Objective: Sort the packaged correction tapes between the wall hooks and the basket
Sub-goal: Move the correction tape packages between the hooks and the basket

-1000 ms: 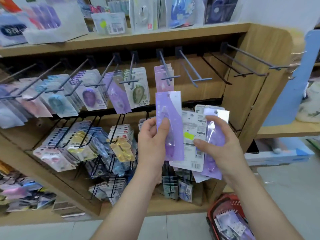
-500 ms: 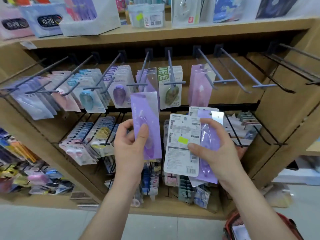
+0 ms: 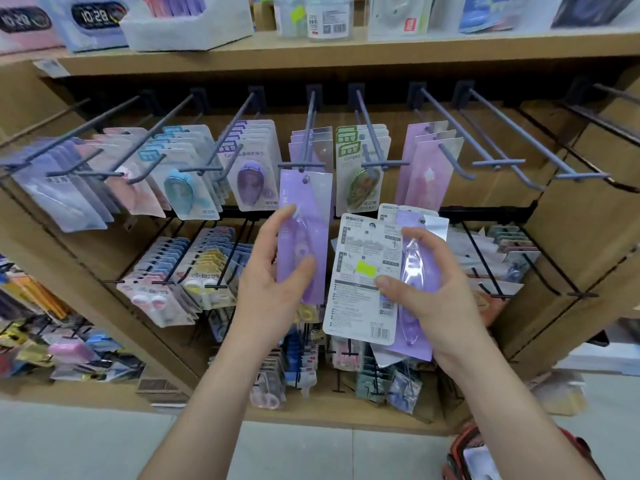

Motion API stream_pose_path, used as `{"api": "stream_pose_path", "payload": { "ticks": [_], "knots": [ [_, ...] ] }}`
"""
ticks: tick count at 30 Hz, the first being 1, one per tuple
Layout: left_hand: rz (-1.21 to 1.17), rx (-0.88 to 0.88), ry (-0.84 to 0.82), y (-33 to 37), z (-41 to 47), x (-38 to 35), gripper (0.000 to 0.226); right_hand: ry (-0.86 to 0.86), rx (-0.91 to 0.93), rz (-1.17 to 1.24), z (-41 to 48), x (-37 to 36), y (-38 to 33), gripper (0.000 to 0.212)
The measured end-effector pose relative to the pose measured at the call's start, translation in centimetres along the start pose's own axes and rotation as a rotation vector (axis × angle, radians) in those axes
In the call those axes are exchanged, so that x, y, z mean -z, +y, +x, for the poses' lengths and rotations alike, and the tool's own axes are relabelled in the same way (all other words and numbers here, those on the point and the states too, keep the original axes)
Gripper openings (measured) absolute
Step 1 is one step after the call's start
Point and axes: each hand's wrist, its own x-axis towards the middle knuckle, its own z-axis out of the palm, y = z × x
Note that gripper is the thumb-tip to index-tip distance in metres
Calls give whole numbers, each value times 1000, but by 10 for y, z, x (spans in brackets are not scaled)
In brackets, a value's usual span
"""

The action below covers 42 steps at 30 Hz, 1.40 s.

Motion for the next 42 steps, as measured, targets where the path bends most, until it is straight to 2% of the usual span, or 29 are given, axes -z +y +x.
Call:
{"api": "stream_pose_path", "payload": {
  "ticks": [3,7,9,11,13,14,18,19,23,25,26,29,30,33,35,37,39,42],
  "knots": [
    [-73,58,-52,-4,0,6,68,11,-6,-2,2,0,1,56],
    [-38,80,125,-9,19,-3,50,28,14,-27,3,-1,3,57],
    [28,104,122,-13,27,-9,45,39,30,-38,3,-1,4,57],
    [193,112,88,-15,28,-12,38,51,46,-49,3,-2,3,58],
    [326,102,114,-10,16,-11,40,62,59,-60,1,-3,3,57],
    [319,104,116,-5,6,-12,41,68,62,-59,-1,-3,2,56],
    [-34,316,-222,13,-32,-29,46,50,76,-64,-6,-7,3,56],
    [-69,339,-232,14,-38,-34,47,33,72,-57,-8,-8,2,56],
    [-251,367,-57,16,-37,-40,32,68,76,-116,-8,-6,1,52],
    [-191,290,18,17,-37,-37,29,68,58,-139,-8,0,2,49],
    [-69,178,49,16,-38,-34,32,74,49,-156,-8,3,3,44],
    [505,-316,19,4,-36,-27,46,100,-15,-130,-9,4,4,28],
    [670,-400,-18,-2,-36,-28,52,104,-48,-108,-9,2,3,25],
    [920,-363,-68,-8,-39,-36,78,158,-128,35,-14,-4,-2,27],
    [976,-368,-84,-6,-43,-39,92,140,-128,51,-18,-4,-2,48],
    [987,-384,-174,-7,-46,-41,97,128,-103,47,-19,-3,-5,35],
    [869,-327,-325,-7,-49,-42,93,136,-82,38,-17,3,-4,17],
    [564,-123,-520,2,-52,-32,90,146,-71,-92,-14,16,-5,11]
  ]
}}
